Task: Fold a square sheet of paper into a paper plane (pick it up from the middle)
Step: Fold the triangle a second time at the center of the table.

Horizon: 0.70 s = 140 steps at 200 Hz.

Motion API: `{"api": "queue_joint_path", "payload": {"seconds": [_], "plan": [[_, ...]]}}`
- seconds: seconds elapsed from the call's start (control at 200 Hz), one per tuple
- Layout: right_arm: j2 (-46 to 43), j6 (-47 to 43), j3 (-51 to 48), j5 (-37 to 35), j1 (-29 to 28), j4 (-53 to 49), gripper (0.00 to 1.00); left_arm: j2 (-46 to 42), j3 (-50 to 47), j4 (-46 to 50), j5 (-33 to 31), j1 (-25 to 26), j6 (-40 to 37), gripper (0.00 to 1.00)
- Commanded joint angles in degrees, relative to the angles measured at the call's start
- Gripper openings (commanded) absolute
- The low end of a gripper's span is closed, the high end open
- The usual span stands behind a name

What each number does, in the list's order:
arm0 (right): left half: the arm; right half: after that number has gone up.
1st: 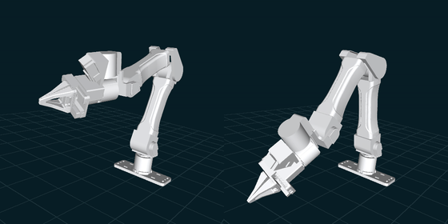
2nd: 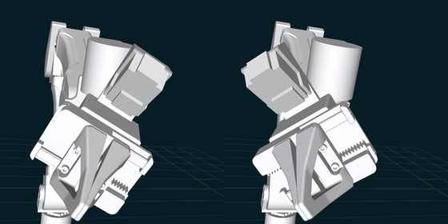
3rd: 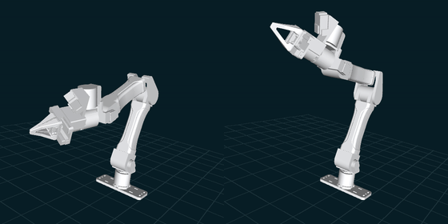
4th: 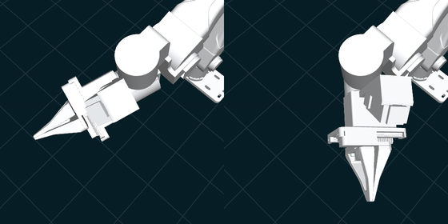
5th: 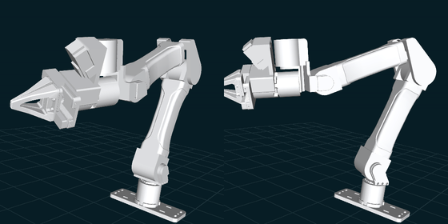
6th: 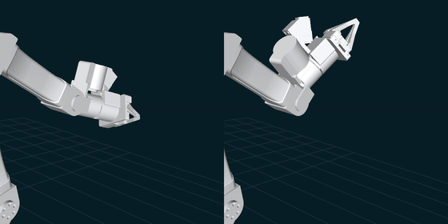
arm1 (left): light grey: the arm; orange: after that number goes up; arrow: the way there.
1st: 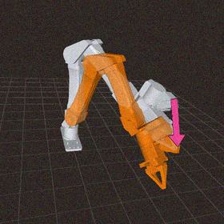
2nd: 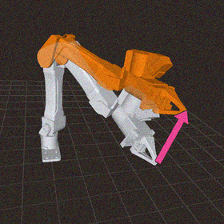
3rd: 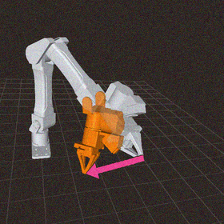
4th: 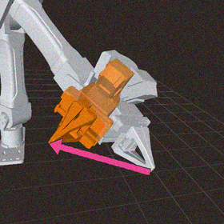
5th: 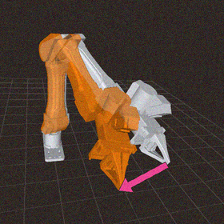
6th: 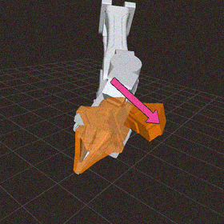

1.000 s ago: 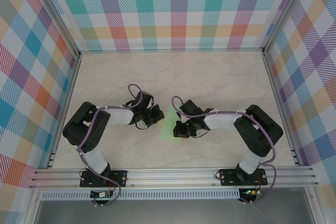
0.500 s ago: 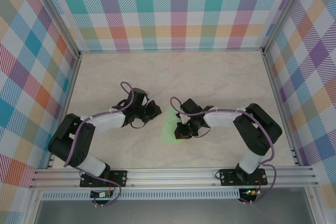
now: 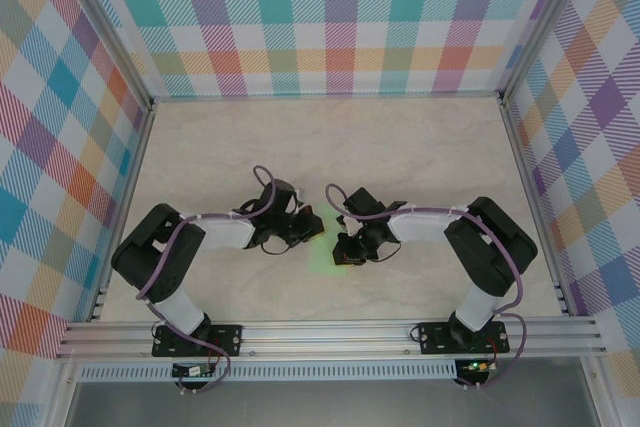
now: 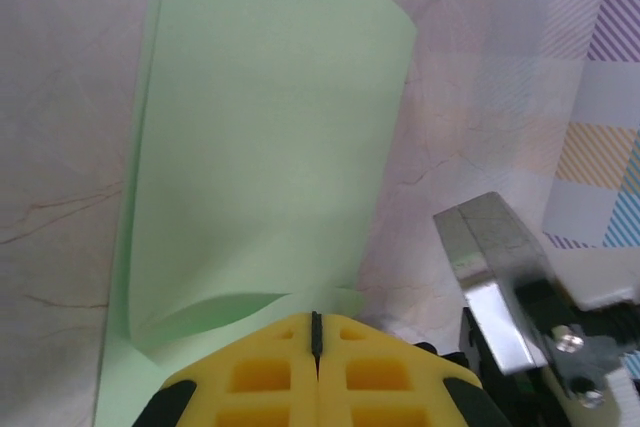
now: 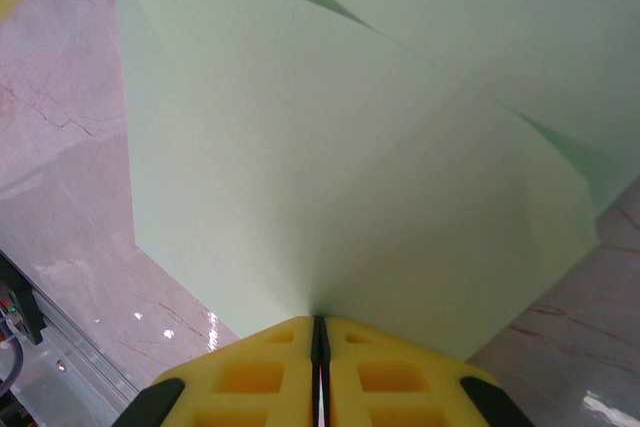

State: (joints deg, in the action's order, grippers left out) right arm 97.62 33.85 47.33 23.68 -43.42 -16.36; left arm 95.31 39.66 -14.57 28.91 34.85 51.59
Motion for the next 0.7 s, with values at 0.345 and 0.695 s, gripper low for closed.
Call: {"api": "queue_joint_path", "payload": {"seconds": [0.345, 0.695], "plan": [[-3.4, 5.3, 1.8, -0.7, 0.3, -0.3, 0.14, 6.8, -1.9, 1.9, -4.6, 0.5, -3.5, 0.0], [3.4, 10.7, 6.5, 1.8, 0.0, 6.7, 0.13, 7.2, -1.5, 1.7, -4.3, 0.5, -3.1, 0.0]]}}
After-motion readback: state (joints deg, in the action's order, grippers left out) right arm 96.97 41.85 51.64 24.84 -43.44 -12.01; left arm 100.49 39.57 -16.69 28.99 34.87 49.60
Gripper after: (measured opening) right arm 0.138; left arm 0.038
